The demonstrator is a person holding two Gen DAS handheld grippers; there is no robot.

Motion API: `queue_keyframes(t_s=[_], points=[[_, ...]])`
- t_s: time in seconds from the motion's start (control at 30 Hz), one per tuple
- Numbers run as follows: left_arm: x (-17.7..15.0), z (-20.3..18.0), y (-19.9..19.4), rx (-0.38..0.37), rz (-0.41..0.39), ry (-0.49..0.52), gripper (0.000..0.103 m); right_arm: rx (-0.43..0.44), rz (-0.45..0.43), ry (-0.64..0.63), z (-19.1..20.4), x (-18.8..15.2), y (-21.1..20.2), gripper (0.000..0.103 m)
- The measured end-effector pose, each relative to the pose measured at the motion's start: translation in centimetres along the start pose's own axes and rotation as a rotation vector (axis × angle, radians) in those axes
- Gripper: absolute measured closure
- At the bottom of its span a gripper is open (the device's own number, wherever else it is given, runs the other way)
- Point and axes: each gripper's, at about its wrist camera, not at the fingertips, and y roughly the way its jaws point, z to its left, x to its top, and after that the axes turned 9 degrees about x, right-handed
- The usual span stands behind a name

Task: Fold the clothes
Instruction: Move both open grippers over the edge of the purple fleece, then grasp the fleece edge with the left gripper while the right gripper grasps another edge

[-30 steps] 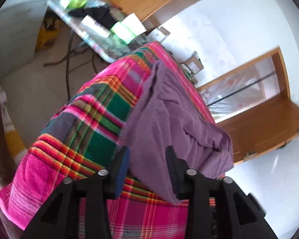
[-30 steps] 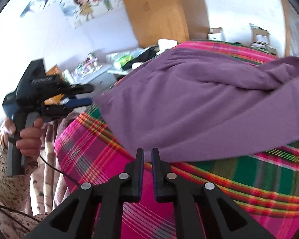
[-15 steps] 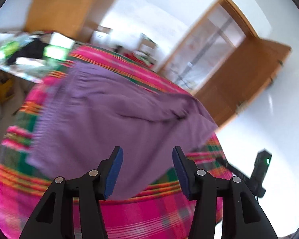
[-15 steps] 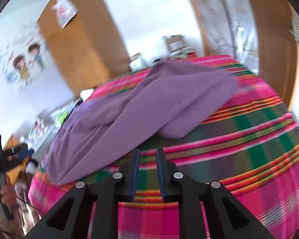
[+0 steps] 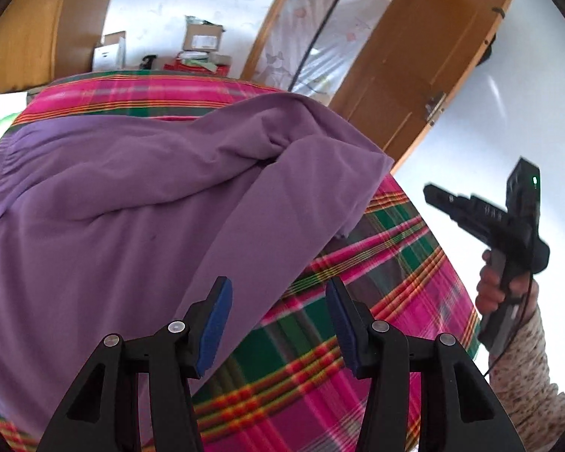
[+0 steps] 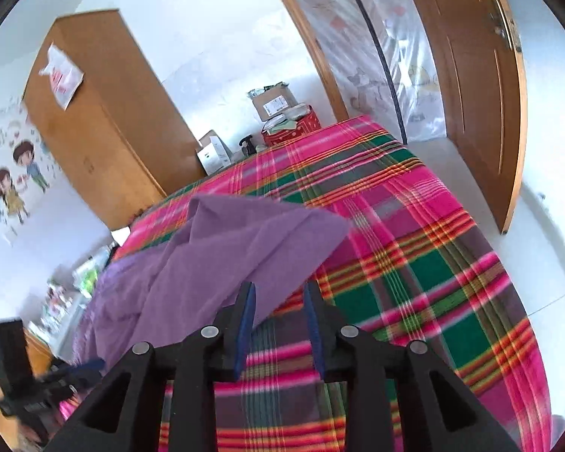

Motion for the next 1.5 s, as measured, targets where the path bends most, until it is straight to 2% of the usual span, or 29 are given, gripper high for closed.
queue_keyframes(t_s=[0.07, 0.17, 0.27, 0.37, 0.5, 0.57, 0.73, 0.83, 0.97, 1.03, 1.1, 1.2, 1.27, 1.37, 1.43, 1.5], points=[[0.8, -0.4, 0.8, -0.010, 0.007, -0.002, 0.049, 0.005, -0.020, -0.014, 0.0, 1.7, 0.2, 0.076], [2.1, -0.9, 1.7, -0.018, 0.012, -0.009, 0.049, 0.006, -0.001, -0.088, 0.5, 4.4, 0.9, 0.074], [3.6, -1.7, 2.4, -0.041, 0.015, -0.009, 0.049, 0.033, 0.065, -0.166, 0.9, 7.0, 2.5, 0.070], [5.7, -3.2, 3.1, -0.054, -0.002, 0.040, 0.049, 0.081, 0.132, -0.192, 0.8, 8.5, 4.3, 0.068], [9.3, -4.8, 4.4, -0.039, -0.028, 0.093, 0.049, 0.185, 0.233, -0.197, 0.3, 9.0, 7.0, 0.061], [10.9, -5.3, 5.4, -0.017, -0.025, 0.130, 0.049, 0.199, 0.284, -0.222, 0.4, 8.8, 8.3, 0.060], [13.5, -4.4, 8.4, -0.015, 0.047, 0.112, 0.049, 0.212, 0.393, -0.249, -0.1, 8.3, 11.2, 0.059], [13.8, -3.9, 9.9, -0.061, 0.105, 0.110, 0.049, 0.203, 0.461, -0.272, -0.2, 7.8, 12.8, 0.059], [13.5, -3.8, 11.5, -0.138, 0.195, 0.108, 0.048, 0.242, 0.521, -0.264, -0.3, 7.5, 13.6, 0.059], [13.3, -3.7, 12.2, -0.171, 0.223, 0.112, 0.048, 0.240, 0.530, -0.251, -0.4, 7.3, 13.5, 0.064], [13.0, -3.7, 12.6, -0.190, 0.247, 0.104, 0.049, 0.245, 0.529, -0.228, -0.8, 7.1, 13.1, 0.078], [12.2, -3.9, 12.8, -0.220, 0.258, 0.133, 0.049, 0.263, 0.529, -0.182, -1.6, 6.8, 12.3, 0.091], [11.5, -4.1, 12.8, -0.225, 0.260, 0.162, 0.054, 0.272, 0.527, -0.172, -1.6, 6.5, 11.8, 0.096], [10.8, -4.2, 12.3, -0.215, 0.246, 0.186, 0.071, 0.259, 0.504, -0.216, -0.8, 6.2, 10.8, 0.098], [10.5, -3.9, 12.2, -0.217, 0.243, 0.175, 0.086, 0.253, 0.466, -0.219, -0.2, 6.7, 9.9, 0.098], [10.2, -3.5, 12.0, -0.237, 0.239, 0.168, 0.090, 0.245, 0.427, -0.226, 0.4, 7.2, 9.0, 0.098]])
